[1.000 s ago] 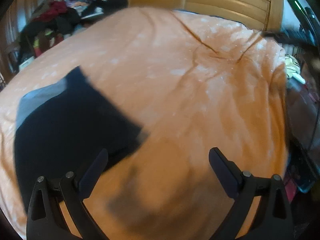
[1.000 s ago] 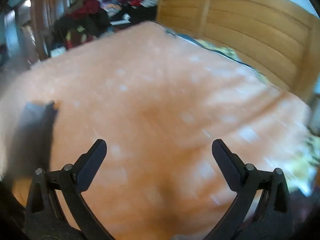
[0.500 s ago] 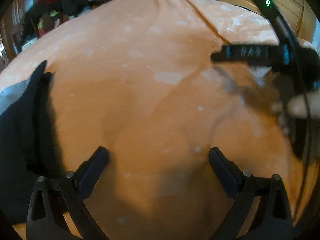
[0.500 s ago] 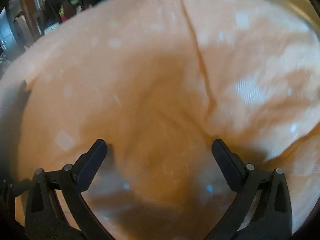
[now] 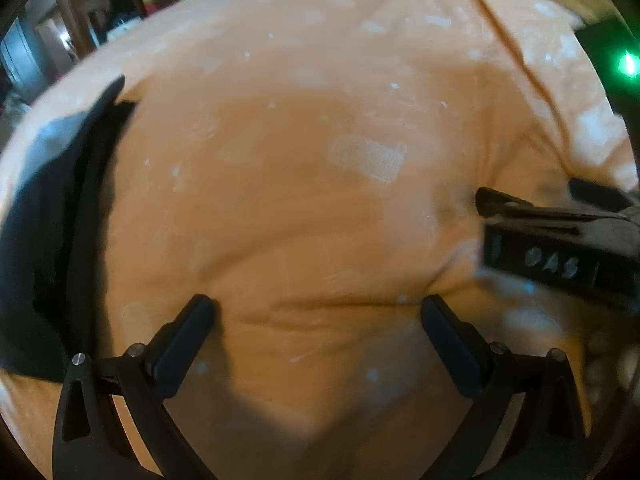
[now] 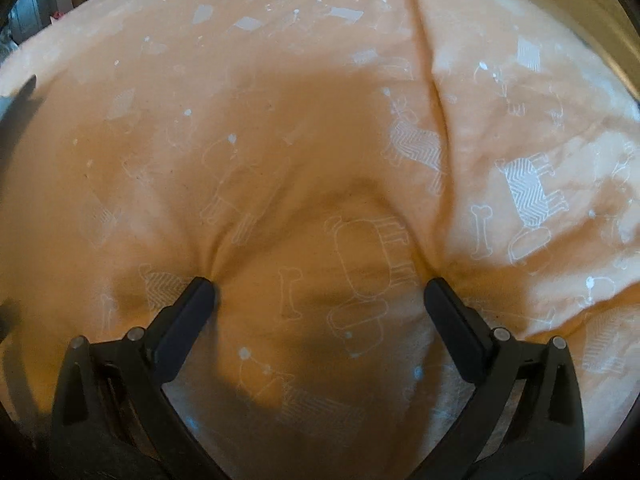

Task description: Fold small clothes

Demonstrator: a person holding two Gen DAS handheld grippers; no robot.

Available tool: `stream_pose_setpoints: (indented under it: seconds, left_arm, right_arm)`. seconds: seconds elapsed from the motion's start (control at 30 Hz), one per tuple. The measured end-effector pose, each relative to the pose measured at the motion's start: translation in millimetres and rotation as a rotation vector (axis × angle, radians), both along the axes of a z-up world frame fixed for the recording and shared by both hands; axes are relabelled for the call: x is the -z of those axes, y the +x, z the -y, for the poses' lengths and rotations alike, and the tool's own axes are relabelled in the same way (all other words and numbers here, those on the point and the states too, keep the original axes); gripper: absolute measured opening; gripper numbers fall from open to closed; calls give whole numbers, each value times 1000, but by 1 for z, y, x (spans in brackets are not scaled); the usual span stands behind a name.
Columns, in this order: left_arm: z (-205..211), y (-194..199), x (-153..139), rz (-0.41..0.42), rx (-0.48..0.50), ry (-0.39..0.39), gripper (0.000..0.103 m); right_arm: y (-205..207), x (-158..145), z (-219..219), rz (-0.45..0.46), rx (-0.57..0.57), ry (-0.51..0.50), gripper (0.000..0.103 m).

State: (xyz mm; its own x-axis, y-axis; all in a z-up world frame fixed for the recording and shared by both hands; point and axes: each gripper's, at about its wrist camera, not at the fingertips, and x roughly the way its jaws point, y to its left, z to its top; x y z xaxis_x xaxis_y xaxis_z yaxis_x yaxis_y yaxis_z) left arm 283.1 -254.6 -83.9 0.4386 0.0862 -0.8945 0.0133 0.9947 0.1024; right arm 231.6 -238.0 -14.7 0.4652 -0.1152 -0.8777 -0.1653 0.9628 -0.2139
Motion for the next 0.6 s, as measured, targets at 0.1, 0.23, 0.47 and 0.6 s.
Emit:
stream_pose_setpoints:
  seconds: [0.1,0.23,0.47,0.6]
  left_arm:
    - [-2,-14,1,48,-29,-1,103]
    - [-16,-41,2,106,-22,-84,103]
    - [-7,-49,2,130,-36,-77,103]
    - [-18,-42,2,121,-47,-154,103]
  right_arm:
    - [-7,5,-7,54,7,2,103]
    - [-13,8,-6,79,9,40,103]
    - [-11,10,-11,80,7,26,103]
    - [-14,8,-4,77,13,29,103]
